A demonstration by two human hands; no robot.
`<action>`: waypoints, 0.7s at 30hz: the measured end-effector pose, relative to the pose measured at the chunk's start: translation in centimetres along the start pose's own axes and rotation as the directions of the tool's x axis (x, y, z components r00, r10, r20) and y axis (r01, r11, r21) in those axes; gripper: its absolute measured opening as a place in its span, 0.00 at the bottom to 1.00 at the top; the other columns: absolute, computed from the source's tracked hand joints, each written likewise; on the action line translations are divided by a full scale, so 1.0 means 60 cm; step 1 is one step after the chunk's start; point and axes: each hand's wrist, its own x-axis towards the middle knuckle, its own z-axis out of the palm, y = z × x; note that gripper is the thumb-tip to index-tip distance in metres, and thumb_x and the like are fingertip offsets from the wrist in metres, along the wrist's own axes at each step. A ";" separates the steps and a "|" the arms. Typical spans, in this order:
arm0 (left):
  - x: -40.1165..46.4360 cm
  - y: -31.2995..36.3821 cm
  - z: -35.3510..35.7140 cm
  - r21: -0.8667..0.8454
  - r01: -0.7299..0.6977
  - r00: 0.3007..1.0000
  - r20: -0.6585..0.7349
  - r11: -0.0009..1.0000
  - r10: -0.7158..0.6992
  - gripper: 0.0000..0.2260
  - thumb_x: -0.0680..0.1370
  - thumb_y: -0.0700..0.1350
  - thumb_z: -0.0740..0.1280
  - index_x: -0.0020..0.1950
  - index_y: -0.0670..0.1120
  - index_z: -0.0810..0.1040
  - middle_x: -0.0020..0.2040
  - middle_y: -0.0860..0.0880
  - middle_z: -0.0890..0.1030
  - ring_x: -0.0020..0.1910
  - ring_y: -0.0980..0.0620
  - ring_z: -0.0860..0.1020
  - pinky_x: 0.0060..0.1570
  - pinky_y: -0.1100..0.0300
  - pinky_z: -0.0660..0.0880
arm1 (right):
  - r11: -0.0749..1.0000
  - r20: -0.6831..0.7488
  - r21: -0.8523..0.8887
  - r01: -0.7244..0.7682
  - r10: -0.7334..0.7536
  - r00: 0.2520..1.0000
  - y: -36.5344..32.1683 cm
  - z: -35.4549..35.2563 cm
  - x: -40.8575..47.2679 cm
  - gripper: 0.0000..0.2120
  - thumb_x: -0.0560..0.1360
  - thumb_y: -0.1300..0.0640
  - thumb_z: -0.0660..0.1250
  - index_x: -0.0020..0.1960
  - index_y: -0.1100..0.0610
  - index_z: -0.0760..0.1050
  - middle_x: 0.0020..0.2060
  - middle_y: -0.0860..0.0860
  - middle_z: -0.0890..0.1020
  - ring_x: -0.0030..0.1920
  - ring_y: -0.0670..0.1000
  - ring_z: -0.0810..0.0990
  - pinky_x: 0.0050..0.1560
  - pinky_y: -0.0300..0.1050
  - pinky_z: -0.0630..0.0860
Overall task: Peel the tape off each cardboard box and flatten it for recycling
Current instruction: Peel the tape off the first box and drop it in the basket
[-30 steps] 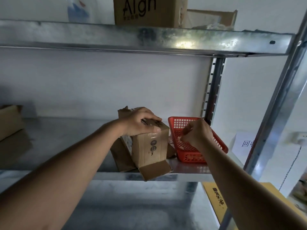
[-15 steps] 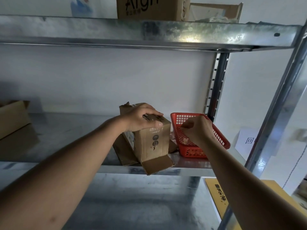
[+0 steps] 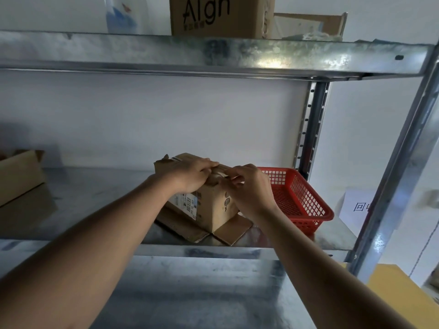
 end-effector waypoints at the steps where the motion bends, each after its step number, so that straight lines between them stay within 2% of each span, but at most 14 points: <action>1: -0.003 0.001 -0.004 0.063 0.000 1.000 -0.002 0.998 0.000 0.20 0.87 0.50 0.53 0.79 0.59 0.68 0.81 0.52 0.66 0.75 0.49 0.70 0.74 0.50 0.68 | 1.000 -0.010 -0.002 -0.020 0.020 1.000 -0.003 0.001 0.004 0.06 0.75 0.50 0.76 0.50 0.51 0.87 0.41 0.49 0.85 0.41 0.45 0.83 0.40 0.38 0.76; 2: -0.005 0.004 -0.009 0.151 0.002 1.000 -0.005 0.989 -0.001 0.20 0.87 0.51 0.53 0.79 0.59 0.68 0.79 0.51 0.69 0.72 0.48 0.72 0.71 0.47 0.71 | 0.999 -0.005 -0.007 -0.051 0.051 0.999 -0.006 0.002 0.011 0.07 0.74 0.49 0.76 0.46 0.53 0.87 0.38 0.50 0.85 0.39 0.46 0.83 0.39 0.42 0.78; 4: -0.006 0.014 -0.020 0.344 0.009 1.000 0.001 0.939 -0.010 0.20 0.86 0.53 0.51 0.78 0.59 0.69 0.74 0.49 0.74 0.70 0.44 0.72 0.68 0.43 0.71 | 0.990 0.069 -0.051 -0.129 0.133 0.989 -0.013 -0.003 0.028 0.10 0.73 0.47 0.76 0.44 0.54 0.87 0.37 0.50 0.86 0.39 0.49 0.83 0.41 0.47 0.80; 7: -0.003 0.019 -0.025 0.455 0.003 1.000 0.025 0.891 -0.016 0.20 0.86 0.55 0.50 0.77 0.58 0.68 0.70 0.48 0.73 0.69 0.41 0.68 0.65 0.41 0.70 | 0.974 0.214 -0.206 -0.092 0.136 0.967 -0.026 -0.021 0.061 0.07 0.75 0.52 0.75 0.45 0.55 0.87 0.38 0.49 0.84 0.41 0.51 0.82 0.36 0.39 0.74; 9: 0.002 0.011 -0.024 0.459 -0.012 1.000 0.020 0.888 0.003 0.19 0.86 0.57 0.50 0.75 0.58 0.69 0.70 0.48 0.72 0.69 0.41 0.67 0.63 0.42 0.70 | 0.939 0.303 -0.343 0.006 0.105 0.947 -0.037 -0.032 0.082 0.06 0.78 0.56 0.73 0.46 0.58 0.86 0.37 0.50 0.82 0.43 0.53 0.80 0.35 0.39 0.71; 12: 0.017 -0.012 -0.022 0.450 -0.048 0.999 0.018 0.892 0.044 0.20 0.85 0.59 0.49 0.75 0.60 0.68 0.70 0.51 0.70 0.68 0.43 0.65 0.63 0.44 0.66 | 0.895 0.418 -0.440 0.078 0.126 0.900 -0.053 -0.040 0.105 0.07 0.80 0.57 0.71 0.52 0.60 0.85 0.46 0.55 0.85 0.49 0.56 0.82 0.48 0.49 0.81; 14: 0.026 -0.031 -0.023 0.410 -0.071 0.997 0.022 0.909 0.068 0.21 0.84 0.60 0.48 0.75 0.64 0.68 0.70 0.54 0.69 0.66 0.47 0.64 0.64 0.44 0.62 | 0.874 0.464 -0.475 0.100 0.152 0.873 -0.063 -0.043 0.114 0.09 0.80 0.57 0.70 0.54 0.61 0.85 0.50 0.57 0.85 0.53 0.57 0.83 0.56 0.52 0.81; 16: 0.029 -0.046 -0.019 0.367 -0.091 0.996 0.010 0.926 0.094 0.21 0.84 0.61 0.47 0.75 0.66 0.67 0.69 0.56 0.68 0.62 0.52 0.61 0.65 0.44 0.59 | 0.844 0.499 -0.519 0.132 0.174 0.849 -0.070 -0.048 0.122 0.11 0.81 0.55 0.69 0.56 0.61 0.85 0.53 0.57 0.85 0.55 0.56 0.83 0.59 0.52 0.80; 18: 0.028 -0.056 -0.014 0.337 -0.118 0.992 0.001 0.934 0.125 0.22 0.84 0.61 0.47 0.76 0.66 0.67 0.68 0.56 0.67 0.61 0.54 0.59 0.66 0.44 0.58 | 0.844 0.522 -0.528 0.094 0.235 0.820 -0.069 -0.056 0.129 0.14 0.79 0.52 0.70 0.57 0.61 0.85 0.54 0.57 0.85 0.56 0.56 0.83 0.60 0.54 0.81; 21: 0.026 -0.059 -0.006 0.313 -0.155 0.986 -0.014 0.937 0.168 0.21 0.85 0.60 0.46 0.75 0.65 0.67 0.68 0.57 0.68 0.69 0.51 0.61 0.70 0.42 0.58 | 0.853 0.522 -0.522 0.023 0.298 0.799 -0.066 -0.058 0.135 0.13 0.79 0.54 0.70 0.57 0.62 0.84 0.55 0.57 0.86 0.57 0.57 0.83 0.61 0.56 0.81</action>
